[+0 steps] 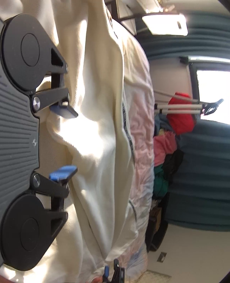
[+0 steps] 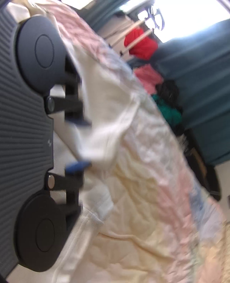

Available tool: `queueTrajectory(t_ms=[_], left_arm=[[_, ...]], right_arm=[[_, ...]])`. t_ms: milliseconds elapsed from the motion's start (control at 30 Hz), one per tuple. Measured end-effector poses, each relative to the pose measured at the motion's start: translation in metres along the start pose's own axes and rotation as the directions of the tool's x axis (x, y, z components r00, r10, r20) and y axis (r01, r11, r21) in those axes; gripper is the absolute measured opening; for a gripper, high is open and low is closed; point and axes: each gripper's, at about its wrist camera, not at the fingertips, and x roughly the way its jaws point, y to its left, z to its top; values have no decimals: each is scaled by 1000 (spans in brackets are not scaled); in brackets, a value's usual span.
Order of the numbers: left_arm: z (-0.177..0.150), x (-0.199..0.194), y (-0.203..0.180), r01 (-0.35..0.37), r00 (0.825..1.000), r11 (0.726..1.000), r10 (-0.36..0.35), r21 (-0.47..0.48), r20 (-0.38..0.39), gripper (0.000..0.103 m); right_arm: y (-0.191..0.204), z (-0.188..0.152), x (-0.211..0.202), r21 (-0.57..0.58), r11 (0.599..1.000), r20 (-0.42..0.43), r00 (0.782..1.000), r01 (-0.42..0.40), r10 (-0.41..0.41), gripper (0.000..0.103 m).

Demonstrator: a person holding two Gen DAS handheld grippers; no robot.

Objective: Fold clothes

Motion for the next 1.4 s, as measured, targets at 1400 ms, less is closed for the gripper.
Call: queueTrajectory(t_ms=[1400], left_arm=[[-130,-250,174,-432,876,152,306,-889,-374,97]], right_arm=[[69,-54,-144,-347,935,-61,997,-73,55,75]])
